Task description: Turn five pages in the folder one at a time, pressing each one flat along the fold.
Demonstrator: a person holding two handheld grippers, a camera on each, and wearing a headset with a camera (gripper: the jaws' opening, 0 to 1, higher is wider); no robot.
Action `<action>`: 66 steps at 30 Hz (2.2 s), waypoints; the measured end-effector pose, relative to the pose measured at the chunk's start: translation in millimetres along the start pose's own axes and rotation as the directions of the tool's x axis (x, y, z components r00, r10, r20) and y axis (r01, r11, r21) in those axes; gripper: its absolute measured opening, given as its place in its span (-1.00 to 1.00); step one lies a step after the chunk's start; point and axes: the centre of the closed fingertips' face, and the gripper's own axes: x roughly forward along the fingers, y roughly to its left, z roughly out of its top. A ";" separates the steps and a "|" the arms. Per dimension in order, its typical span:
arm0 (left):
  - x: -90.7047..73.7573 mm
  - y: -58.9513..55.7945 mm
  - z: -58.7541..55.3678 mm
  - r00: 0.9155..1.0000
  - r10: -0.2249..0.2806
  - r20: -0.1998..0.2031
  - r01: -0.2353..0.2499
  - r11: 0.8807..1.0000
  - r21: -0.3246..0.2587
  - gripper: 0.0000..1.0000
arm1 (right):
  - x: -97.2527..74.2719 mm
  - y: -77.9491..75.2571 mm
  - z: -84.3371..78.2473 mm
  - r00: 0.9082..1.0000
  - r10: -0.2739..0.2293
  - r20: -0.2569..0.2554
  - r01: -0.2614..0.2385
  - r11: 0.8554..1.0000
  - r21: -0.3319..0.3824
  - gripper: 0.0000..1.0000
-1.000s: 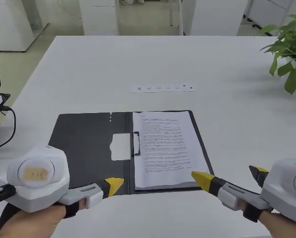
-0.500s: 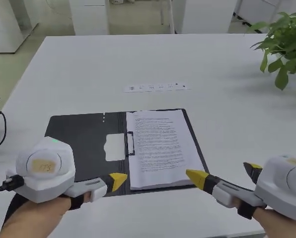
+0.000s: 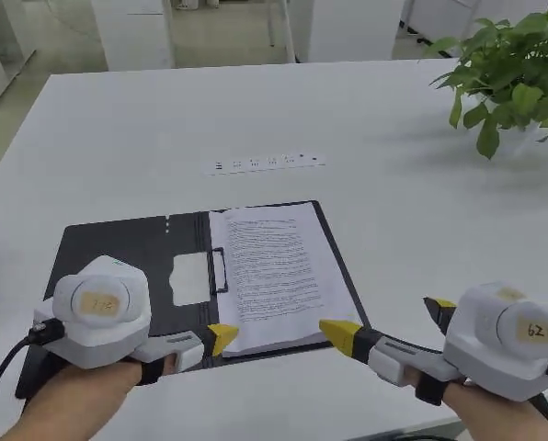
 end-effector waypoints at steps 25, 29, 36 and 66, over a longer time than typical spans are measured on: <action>61.0 -52.0 1.3 0.990 -0.137 -0.030 0.139 0.986 0.088 0.81 | -2.1 6.7 -6.3 1.000 -0.016 -0.010 0.016 1.000 0.015 0.98; 72.1 -62.1 1.0 0.987 -0.159 -0.035 0.162 0.982 0.102 0.80 | -1.8 6.3 -9.3 1.000 -0.023 -0.015 0.023 1.000 0.021 0.98; 88.6 -79.4 2.6 0.981 -0.194 -0.027 0.196 0.973 0.119 0.74 | -2.2 4.6 -13.0 0.999 -0.032 -0.016 0.033 0.999 0.037 0.97; 142.5 -97.8 -10.7 0.989 -0.140 -0.045 0.144 0.985 0.092 0.50 | 8.2 -6.0 -6.6 0.999 -0.049 -0.023 0.050 0.997 0.060 0.94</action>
